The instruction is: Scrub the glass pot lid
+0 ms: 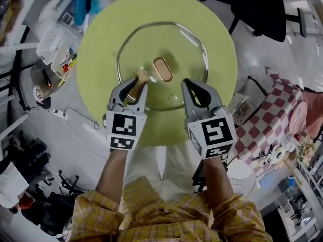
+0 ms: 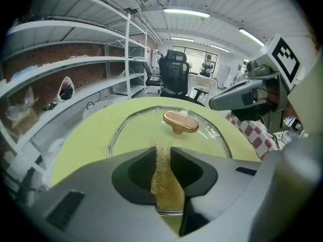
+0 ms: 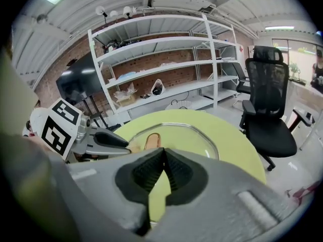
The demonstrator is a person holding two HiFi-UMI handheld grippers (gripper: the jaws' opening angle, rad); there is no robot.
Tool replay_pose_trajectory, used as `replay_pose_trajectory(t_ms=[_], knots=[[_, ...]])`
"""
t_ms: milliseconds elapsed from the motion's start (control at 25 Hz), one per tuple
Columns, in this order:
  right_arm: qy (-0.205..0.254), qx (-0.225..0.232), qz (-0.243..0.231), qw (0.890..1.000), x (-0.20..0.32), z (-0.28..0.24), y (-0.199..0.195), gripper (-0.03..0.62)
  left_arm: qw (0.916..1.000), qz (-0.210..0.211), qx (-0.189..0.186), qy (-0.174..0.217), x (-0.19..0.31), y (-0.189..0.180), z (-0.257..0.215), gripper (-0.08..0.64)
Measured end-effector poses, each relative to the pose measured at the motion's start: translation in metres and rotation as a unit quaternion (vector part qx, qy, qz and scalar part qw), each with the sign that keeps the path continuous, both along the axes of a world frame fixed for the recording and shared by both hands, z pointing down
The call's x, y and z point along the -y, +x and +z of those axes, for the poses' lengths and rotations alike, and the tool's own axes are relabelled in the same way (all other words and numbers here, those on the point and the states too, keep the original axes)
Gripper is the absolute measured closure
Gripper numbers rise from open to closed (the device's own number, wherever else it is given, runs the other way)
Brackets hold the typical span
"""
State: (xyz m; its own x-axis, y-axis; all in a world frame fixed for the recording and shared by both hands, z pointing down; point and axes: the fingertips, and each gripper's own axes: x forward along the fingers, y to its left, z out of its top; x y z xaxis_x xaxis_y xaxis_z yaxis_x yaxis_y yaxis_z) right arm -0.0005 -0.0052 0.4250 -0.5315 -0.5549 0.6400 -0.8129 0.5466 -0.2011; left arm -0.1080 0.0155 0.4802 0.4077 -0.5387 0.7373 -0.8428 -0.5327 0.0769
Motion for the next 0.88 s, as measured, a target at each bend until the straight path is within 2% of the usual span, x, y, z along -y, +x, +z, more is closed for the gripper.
replay_pose_trajectory(t_ms=[160,560,880], knots=[[0.025,0.034,0.031,0.999,0.003,-0.015,0.012,0.594,1.0,-0.006,-0.004,0.001,-0.003,0.004,-0.001,0.465],[0.1,0.045,0.069,0.992,0.004,-0.043,0.036,0.594,0.9996,-0.021,-0.013,0.01,-0.012,0.018,-0.003,0.465],[0.12,0.048,0.08,0.988,0.002,-0.047,0.043,0.594,0.9995,-0.012,-0.015,0.026,-0.017,0.035,-0.004,0.465]])
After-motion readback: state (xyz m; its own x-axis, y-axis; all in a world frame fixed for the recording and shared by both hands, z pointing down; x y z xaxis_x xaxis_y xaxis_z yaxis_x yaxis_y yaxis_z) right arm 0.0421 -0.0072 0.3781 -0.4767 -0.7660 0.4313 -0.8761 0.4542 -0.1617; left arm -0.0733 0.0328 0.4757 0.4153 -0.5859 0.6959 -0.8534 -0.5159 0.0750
